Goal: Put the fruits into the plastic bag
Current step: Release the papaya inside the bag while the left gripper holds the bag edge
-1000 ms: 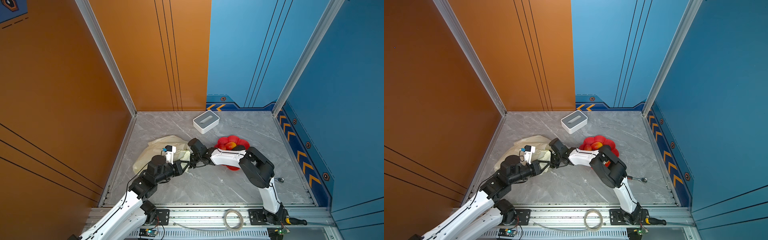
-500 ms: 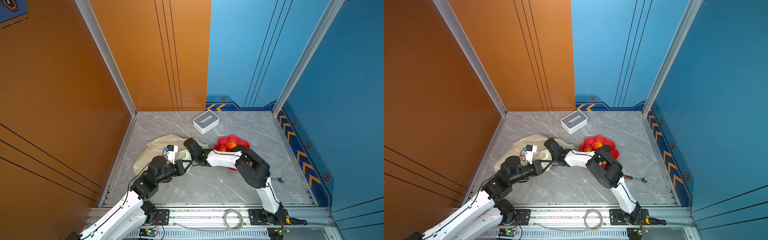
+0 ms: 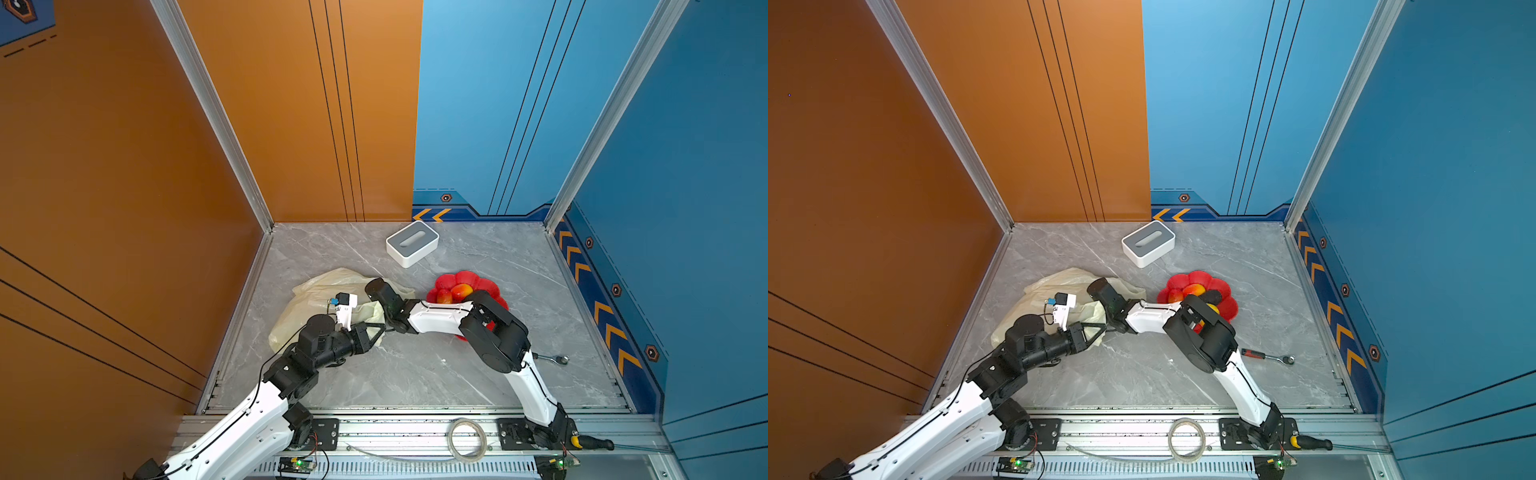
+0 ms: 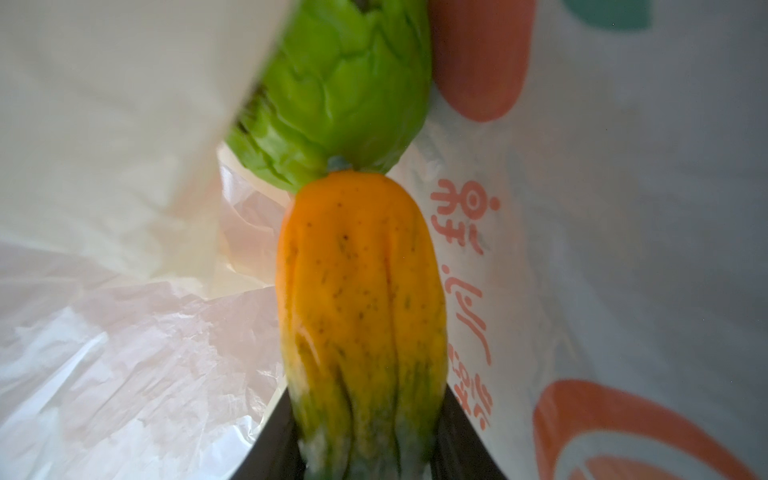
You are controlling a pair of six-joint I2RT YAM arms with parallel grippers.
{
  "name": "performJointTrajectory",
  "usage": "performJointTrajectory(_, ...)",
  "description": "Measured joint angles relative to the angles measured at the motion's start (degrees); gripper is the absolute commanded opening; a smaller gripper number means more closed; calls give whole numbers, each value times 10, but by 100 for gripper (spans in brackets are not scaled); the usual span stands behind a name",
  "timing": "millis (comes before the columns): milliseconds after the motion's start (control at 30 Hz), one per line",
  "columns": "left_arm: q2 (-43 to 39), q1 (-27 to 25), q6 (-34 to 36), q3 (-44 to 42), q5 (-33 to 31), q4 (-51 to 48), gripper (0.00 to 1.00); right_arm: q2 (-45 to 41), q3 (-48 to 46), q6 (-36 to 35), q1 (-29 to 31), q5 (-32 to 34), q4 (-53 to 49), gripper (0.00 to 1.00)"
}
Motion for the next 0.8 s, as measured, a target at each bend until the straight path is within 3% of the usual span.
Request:
performJointTrajectory(433,-17,0,-2,-10,0,0,0,2,0,-27,-2,0,-17,63)
performJointTrajectory(533,-17,0,-2,-10,0,0,0,2,0,-35,-4,0,-23,74)
performJointTrajectory(800,-19,0,-2,-10,0,0,0,2,0,-52,-8,0,-39,75)
